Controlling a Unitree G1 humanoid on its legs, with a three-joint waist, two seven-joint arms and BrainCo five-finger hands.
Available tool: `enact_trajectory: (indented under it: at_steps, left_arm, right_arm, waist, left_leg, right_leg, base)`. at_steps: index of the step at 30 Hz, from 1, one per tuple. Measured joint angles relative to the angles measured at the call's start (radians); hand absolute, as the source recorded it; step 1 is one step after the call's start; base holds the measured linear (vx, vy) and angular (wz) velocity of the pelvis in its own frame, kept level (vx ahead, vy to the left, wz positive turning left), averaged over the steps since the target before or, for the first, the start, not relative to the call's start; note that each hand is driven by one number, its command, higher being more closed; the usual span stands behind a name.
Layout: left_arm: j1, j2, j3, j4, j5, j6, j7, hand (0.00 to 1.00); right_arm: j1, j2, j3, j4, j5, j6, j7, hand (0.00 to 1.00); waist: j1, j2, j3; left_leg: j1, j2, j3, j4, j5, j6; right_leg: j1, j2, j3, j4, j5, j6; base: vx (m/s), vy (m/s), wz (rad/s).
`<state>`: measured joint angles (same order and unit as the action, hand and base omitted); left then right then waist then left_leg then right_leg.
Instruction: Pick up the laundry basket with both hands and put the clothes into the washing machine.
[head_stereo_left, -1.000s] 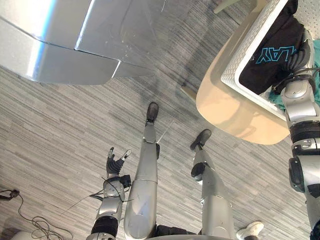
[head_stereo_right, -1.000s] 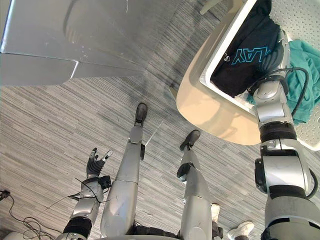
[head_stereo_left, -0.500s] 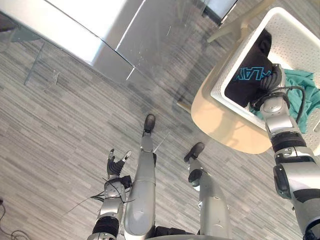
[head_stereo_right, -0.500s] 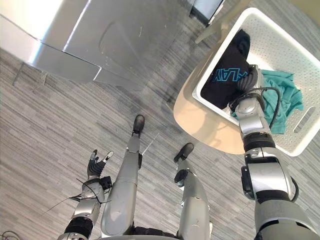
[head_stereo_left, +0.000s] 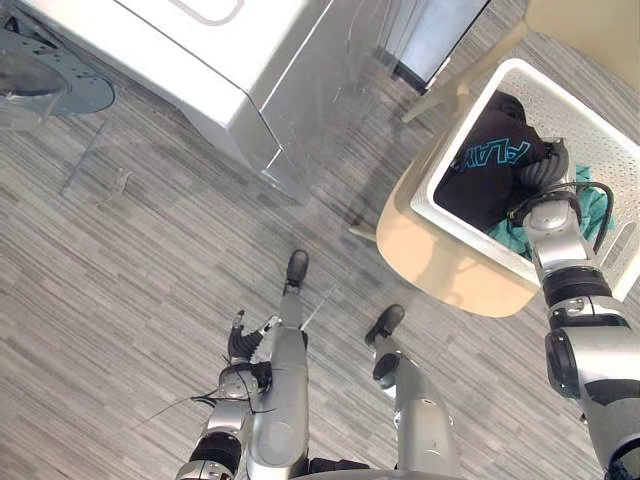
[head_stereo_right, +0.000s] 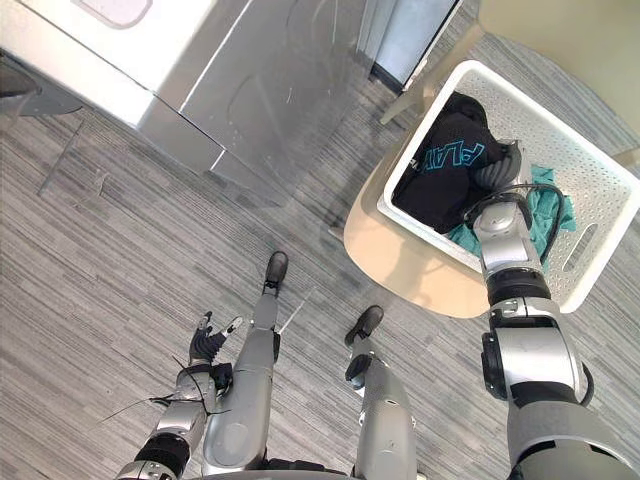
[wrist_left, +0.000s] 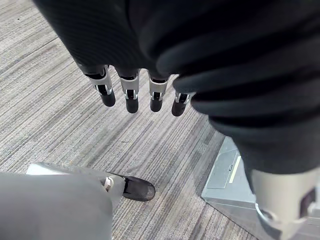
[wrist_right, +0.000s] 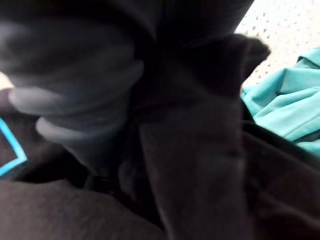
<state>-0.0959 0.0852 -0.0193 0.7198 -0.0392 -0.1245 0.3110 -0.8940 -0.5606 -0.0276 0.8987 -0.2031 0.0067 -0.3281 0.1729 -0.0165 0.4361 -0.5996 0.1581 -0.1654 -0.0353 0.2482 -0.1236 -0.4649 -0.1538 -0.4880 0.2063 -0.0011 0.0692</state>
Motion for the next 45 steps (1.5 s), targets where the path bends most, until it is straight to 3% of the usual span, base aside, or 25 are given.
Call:
enact_trajectory:
  at_steps: [4,12,13,17,22,27,28,32,36,39,42,45]
  left_arm:
    - [0.000,0.015,-0.019,0.015,-0.008,0.003,-0.001,0.00]
    - [0.020,0.048,-0.005,0.037,-0.010,0.012,-0.024,0.00]
    - [0.040,0.050,0.010,0.043,-0.009,0.012,-0.031,0.00]
    - [0.089,0.050,0.087,0.077,-0.008,0.035,-0.055,0.00]
    - [0.169,0.059,0.302,0.090,-0.007,0.054,-0.072,0.00]
    - [0.209,0.112,0.550,-0.104,-0.012,0.065,-0.060,0.00]
    - [0.203,0.129,0.625,-0.204,-0.024,0.067,-0.041,0.00]
    - [0.150,0.174,0.679,-0.567,-0.024,0.067,0.043,0.00]
    - [0.050,0.189,0.599,-0.795,0.039,0.044,0.113,0.00]
    - [0.026,0.185,0.426,-0.927,0.114,0.021,0.125,0.00]
    - [-0.043,0.148,0.222,-0.977,0.121,-0.006,0.080,0.00]
    - [-0.117,0.121,0.030,-0.987,0.066,-0.033,0.004,0.00]
  right_arm:
    - [0.012,0.006,-0.014,-0.050,0.006,0.002,-0.004,1.00]
    - [0.206,0.026,-0.140,-0.512,0.001,0.001,-0.058,1.00]
    - [0.244,0.040,-0.160,-0.577,-0.006,0.000,-0.064,1.00]
    - [0.384,0.082,-0.230,-0.741,-0.028,-0.005,-0.068,1.00]
    - [0.579,0.150,-0.288,-0.925,-0.056,-0.041,-0.051,1.00]
    - [0.618,0.147,-0.328,-1.042,-0.093,-0.090,-0.012,1.00]
    - [0.618,0.134,-0.330,-1.055,-0.102,-0.101,0.004,1.00]
    - [0.612,0.096,-0.353,-1.100,-0.114,-0.111,0.010,1.00]
    - [0.561,0.077,-0.350,-1.110,-0.122,-0.111,0.030,1.00]
    - [0.502,0.076,-0.327,-1.110,-0.121,-0.111,0.029,1.00]
    - [0.473,0.077,-0.298,-1.110,-0.119,-0.110,0.029,1.00]
    - [0.431,0.085,-0.253,-1.109,-0.091,-0.110,0.030,1.00]
  waist:
    - [-0.007,0.000,0.000]
    - [-0.032,0.000,0.000]
    - [-0.046,-0.004,-0.004]
    - [-0.063,-0.028,-0.068]
    - [-0.078,-0.058,-0.198]
    - [-0.078,-0.063,-0.317]
    - [-0.079,-0.062,-0.347]
    - [-0.079,-0.053,-0.406]
    - [-0.083,-0.038,-0.419]
    - [-0.105,-0.015,-0.441]
    - [-0.109,0.002,-0.452]
    - [-0.140,0.016,-0.461]
  left_leg:
    - [0.027,-0.002,0.002,0.000,0.000,0.000]
    - [0.129,-0.004,0.030,0.000,-0.009,0.006]
    - [0.152,-0.007,0.033,0.000,-0.016,0.010]
    - [0.196,-0.021,0.041,-0.008,-0.035,0.022]
    - [0.311,-0.036,0.051,-0.057,-0.039,0.026]
    - [0.385,-0.049,0.073,-0.057,-0.073,0.025]
    - [0.412,-0.052,0.084,-0.057,-0.085,0.025]
    - [0.452,-0.058,0.093,-0.058,-0.095,0.025]
    - [0.505,-0.058,0.124,-0.061,-0.096,0.025]
    - [0.524,-0.055,0.146,-0.066,-0.097,0.026]
    - [0.550,-0.053,0.176,-0.068,-0.097,0.026]
    - [0.567,-0.051,0.195,-0.068,-0.097,0.026]
  right_leg:
    - [0.028,0.000,0.002,-0.008,0.000,0.000]
    - [0.116,-0.004,0.029,-0.011,-0.004,0.007]
    - [0.136,-0.008,0.031,-0.008,-0.010,0.014]
    - [0.171,-0.022,0.036,0.001,-0.029,0.029]
    - [0.284,-0.023,0.034,-0.054,-0.032,0.044]
    - [0.379,-0.019,0.035,-0.123,-0.023,0.055]
    - [0.408,-0.020,0.039,-0.141,-0.021,0.058]
    - [0.453,-0.021,0.052,-0.162,-0.016,0.063]
    - [0.493,-0.022,0.078,-0.172,-0.012,0.063]
    - [0.498,-0.021,0.101,-0.174,-0.003,0.061]
    - [0.504,-0.021,0.133,-0.176,0.005,0.060]
    - [0.509,-0.021,0.146,-0.178,0.015,0.059]
  base:
    - [0.02,-0.047,0.01]
    - [-0.01,-0.039,-0.03]
    - [0.00,0.000,0.00]
    - [0.02,-0.018,0.03]
    - [0.11,-0.039,0.06]
    - [0.10,-0.017,-0.05]
    - [0.11,-0.011,-0.12]
    - [0.07,-0.009,-0.04]
    - [0.01,-0.001,-0.18]
    - [-0.05,0.008,-0.22]
    - [-0.06,0.014,-0.29]
    - [-0.06,0.020,-0.19]
